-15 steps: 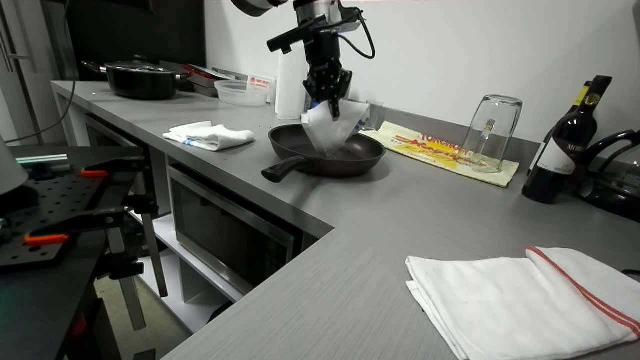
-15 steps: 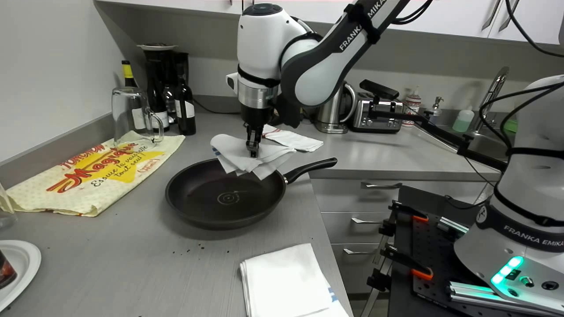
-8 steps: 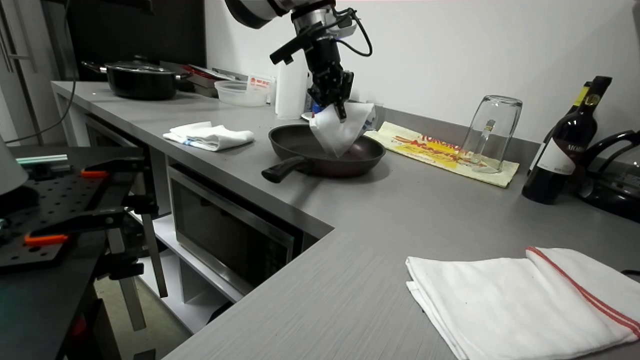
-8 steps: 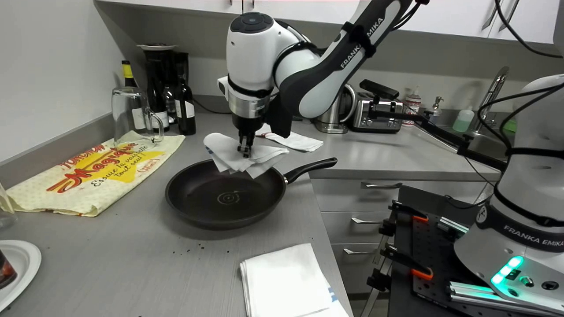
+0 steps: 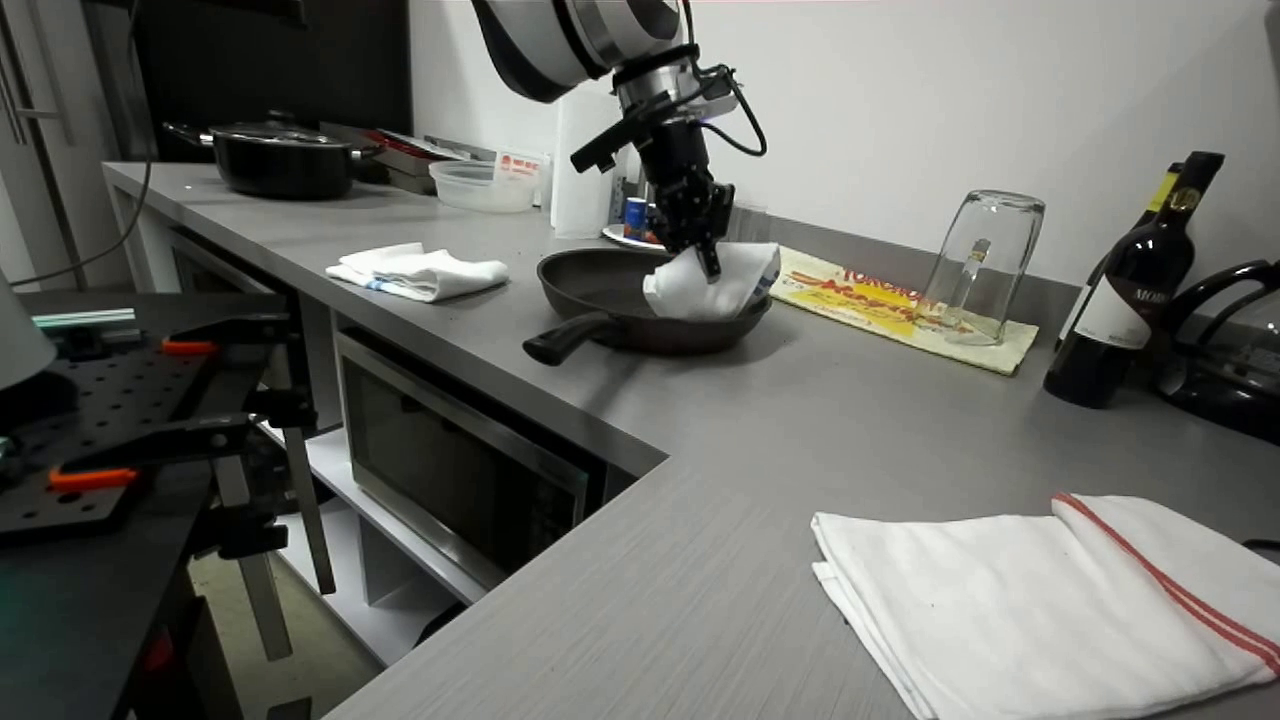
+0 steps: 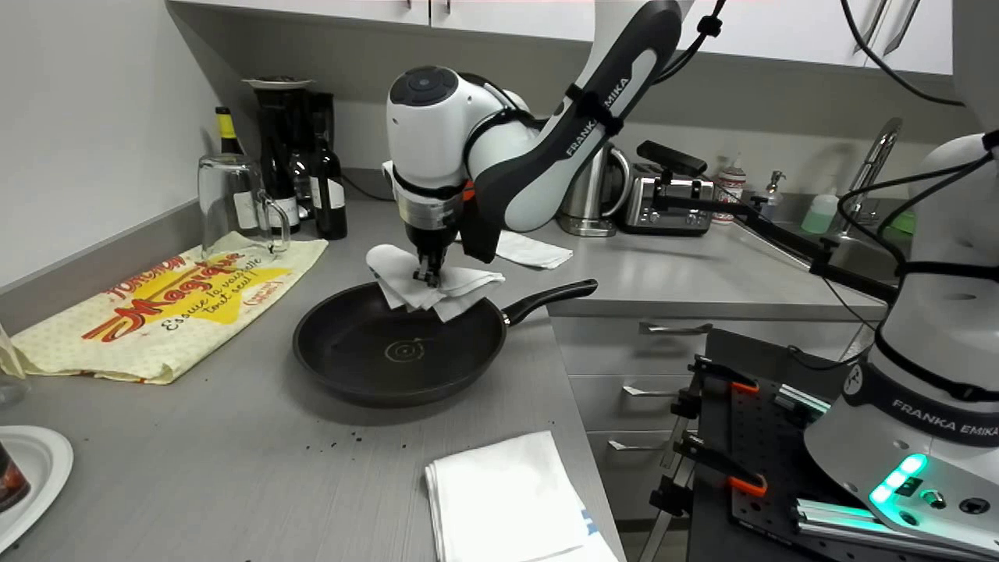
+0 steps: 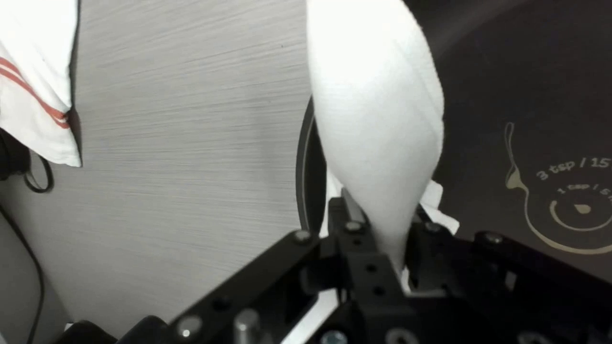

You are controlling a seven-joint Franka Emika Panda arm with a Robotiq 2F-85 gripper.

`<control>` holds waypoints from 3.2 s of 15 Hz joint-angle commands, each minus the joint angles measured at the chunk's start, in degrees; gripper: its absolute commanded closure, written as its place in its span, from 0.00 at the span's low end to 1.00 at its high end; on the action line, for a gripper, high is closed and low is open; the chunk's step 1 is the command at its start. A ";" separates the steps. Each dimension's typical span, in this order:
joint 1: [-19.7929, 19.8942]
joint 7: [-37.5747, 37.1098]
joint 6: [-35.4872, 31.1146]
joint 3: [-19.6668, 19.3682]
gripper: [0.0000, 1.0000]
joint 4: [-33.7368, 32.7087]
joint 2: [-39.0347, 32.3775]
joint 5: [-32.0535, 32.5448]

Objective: Pick up the cloth and wipe the pan

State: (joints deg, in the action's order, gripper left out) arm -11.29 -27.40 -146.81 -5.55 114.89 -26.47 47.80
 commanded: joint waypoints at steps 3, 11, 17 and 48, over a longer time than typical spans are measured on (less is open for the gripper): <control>-0.82 -2.45 -0.27 -2.03 0.96 -6.05 -6.62 1.82; -0.72 -2.49 -0.77 -2.91 0.96 -9.83 -11.20 4.40; 0.64 -0.61 0.07 -0.62 0.96 -10.20 -12.47 -0.82; 4.63 18.03 10.30 16.01 0.96 -9.67 -12.87 -56.23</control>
State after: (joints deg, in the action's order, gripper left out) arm -8.78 -13.74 -138.07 6.95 105.64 -35.56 -1.59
